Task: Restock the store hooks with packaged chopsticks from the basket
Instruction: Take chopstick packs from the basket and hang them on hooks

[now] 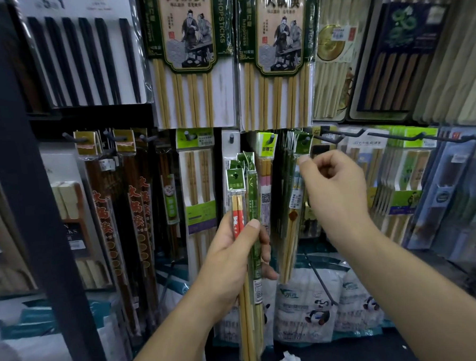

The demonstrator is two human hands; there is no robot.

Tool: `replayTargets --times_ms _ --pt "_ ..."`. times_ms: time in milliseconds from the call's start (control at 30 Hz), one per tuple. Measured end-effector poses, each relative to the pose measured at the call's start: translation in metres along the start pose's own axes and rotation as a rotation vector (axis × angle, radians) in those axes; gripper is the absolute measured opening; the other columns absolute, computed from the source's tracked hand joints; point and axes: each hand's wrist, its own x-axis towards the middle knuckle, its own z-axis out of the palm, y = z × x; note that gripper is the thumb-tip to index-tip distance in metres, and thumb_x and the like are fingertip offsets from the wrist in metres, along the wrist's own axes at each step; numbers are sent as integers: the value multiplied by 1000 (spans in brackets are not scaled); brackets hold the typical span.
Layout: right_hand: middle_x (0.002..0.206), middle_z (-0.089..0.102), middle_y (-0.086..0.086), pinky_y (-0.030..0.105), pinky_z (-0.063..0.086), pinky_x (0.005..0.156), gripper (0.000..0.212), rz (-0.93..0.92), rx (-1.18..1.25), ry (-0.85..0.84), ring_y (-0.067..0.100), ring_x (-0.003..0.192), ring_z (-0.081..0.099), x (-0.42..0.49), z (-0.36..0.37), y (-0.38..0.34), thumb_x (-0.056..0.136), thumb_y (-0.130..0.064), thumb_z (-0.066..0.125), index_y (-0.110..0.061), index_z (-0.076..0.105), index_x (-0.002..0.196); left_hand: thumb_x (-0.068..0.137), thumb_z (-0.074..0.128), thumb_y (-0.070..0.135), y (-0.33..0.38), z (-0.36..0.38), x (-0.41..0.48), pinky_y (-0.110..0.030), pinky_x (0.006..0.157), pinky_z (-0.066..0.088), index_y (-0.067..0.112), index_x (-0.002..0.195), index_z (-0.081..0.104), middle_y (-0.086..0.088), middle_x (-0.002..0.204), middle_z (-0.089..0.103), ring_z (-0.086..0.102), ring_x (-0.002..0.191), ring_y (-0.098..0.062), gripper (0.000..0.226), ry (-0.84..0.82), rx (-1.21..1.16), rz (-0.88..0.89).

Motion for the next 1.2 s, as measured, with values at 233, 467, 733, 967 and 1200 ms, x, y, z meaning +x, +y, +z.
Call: replayTargets --times_ms 233,467,733,967,1200 --pt "82 71 4 16 49 58 11 44 43 -345 7 69 63 -21 11 -14 93 -36 69 -26 71 89 94 65 26 2 5 -1 -46 61 62 28 94 66 -7 83 66 68 67 -25 2 -56 -68 -19" --pt "67 64 -8 17 46 52 13 166 220 -360 2 61 58 -19 6 -16 94 -27 70 -16 70 86 96 62 25 2 3 -2 -46 68 64 26 106 67 -17 93 74 75 85 -38 11 -53 -61 -21" --pt "68 62 -10 18 47 58 11 102 251 -214 5 64 56 -8 -1 -18 95 -20 69 -23 69 85 90 66 39 -2 1 1 -38 69 63 25 109 67 -9 102 78 76 92 -26 24 49 -9 -35" --pt "66 53 -6 27 45 62 24 96 130 -17 8 63 48 13 -10 -15 99 -30 63 -27 70 76 88 62 43 -6 -5 3 -27 64 57 11 108 64 2 79 69 64 69 -15 38 150 77 16" --pt "70 46 4 24 42 63 27 113 107 6 11 62 42 22 -5 -14 100 -29 62 -13 66 78 93 61 38 -5 -2 3 -26 58 52 32 101 77 4 74 63 59 64 -11 19 96 61 -2"
